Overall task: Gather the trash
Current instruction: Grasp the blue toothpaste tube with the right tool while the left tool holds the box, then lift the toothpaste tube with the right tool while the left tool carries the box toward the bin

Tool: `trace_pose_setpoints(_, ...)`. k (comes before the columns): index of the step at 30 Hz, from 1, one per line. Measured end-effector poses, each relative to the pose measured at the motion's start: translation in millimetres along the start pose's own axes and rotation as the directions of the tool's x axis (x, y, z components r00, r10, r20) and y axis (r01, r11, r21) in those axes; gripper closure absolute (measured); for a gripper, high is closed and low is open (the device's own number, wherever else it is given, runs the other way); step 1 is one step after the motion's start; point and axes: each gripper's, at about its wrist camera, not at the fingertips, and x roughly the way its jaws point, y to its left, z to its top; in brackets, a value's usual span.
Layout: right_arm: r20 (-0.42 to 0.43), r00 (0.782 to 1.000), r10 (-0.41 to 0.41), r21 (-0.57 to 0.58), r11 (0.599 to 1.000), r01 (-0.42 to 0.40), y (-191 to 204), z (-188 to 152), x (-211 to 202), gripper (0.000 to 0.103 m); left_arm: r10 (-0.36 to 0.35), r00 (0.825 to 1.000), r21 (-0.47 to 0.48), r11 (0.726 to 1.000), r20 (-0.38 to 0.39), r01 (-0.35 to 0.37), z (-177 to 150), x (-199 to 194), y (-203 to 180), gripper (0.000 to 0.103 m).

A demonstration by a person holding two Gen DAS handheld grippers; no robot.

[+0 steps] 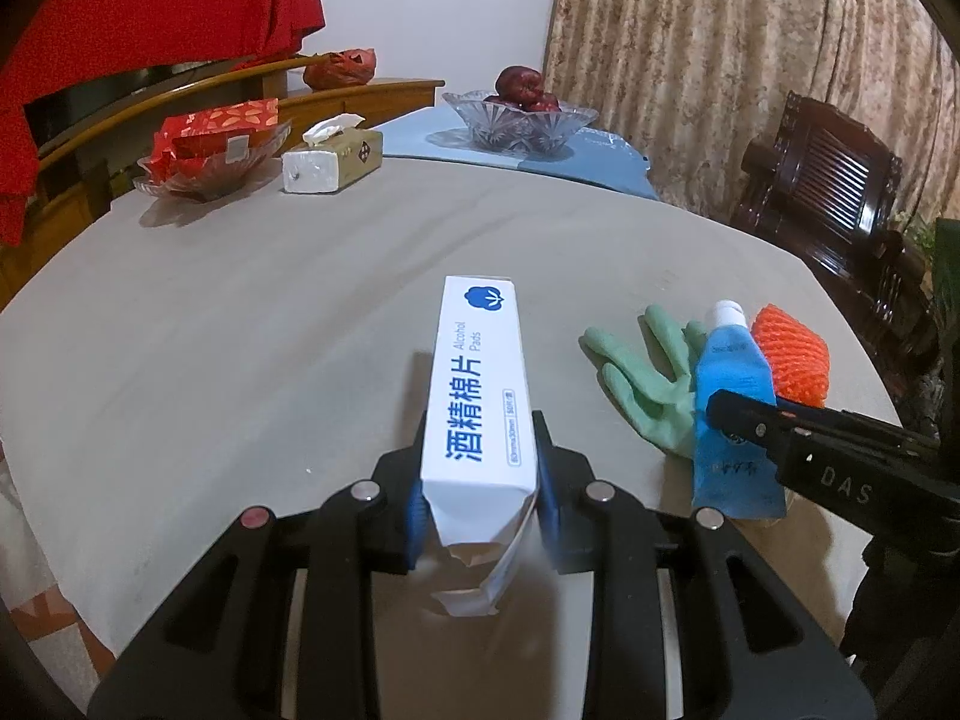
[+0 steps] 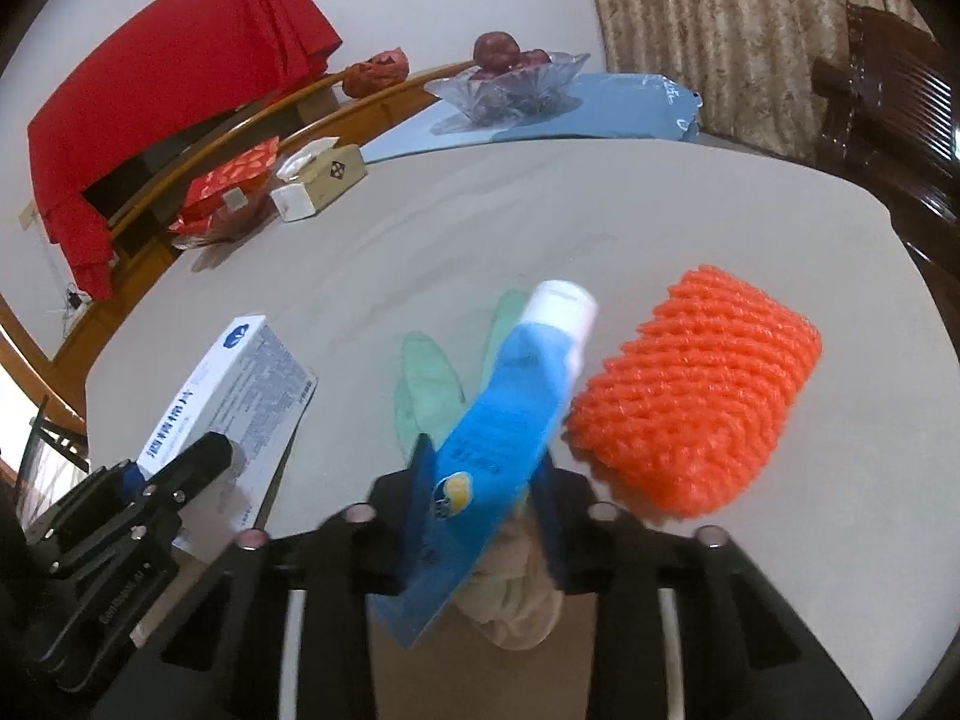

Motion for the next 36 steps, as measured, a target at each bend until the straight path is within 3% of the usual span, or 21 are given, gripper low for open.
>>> trace_pose_setpoints(3, 0.016, 1.000, 0.014, -0.007, 1.000, -0.014, 0, 1, -5, 0.088, -0.002, 1.000, -0.002, 1.000, -0.001, 0.002, 1, 1, 0, 0.075)
trace_pose_setpoints(11, 0.059, 0.998, 0.035, -0.046, 0.998, -0.032, 1, 3, -33, 0.097, -0.027, 1.000, -0.002, 1.000, 0.010, 0.027, 5, -4, -6, 0.075)
trace_pose_setpoints(18, 0.050, 0.999, 0.017, -0.075, 0.997, -0.013, 0, 4, -41, 0.097, -0.053, 0.999, 0.014, 0.998, 0.005, 0.053, 0, -11, -19, 0.075)
trace_pose_setpoints(30, 0.032, 0.998, 0.051, -0.080, 0.996, -0.048, 8, 3, -33, 0.094, -0.028, 1.000, 0.020, 0.999, -0.012, 0.028, -8, -12, -13, 0.075)
trace_pose_setpoints(36, -0.019, 0.999, 0.031, -0.092, 0.995, -0.033, 13, -5, -19, 0.093, -0.027, 1.000, 0.018, 0.999, -0.014, 0.027, -7, -11, -11, 0.075)
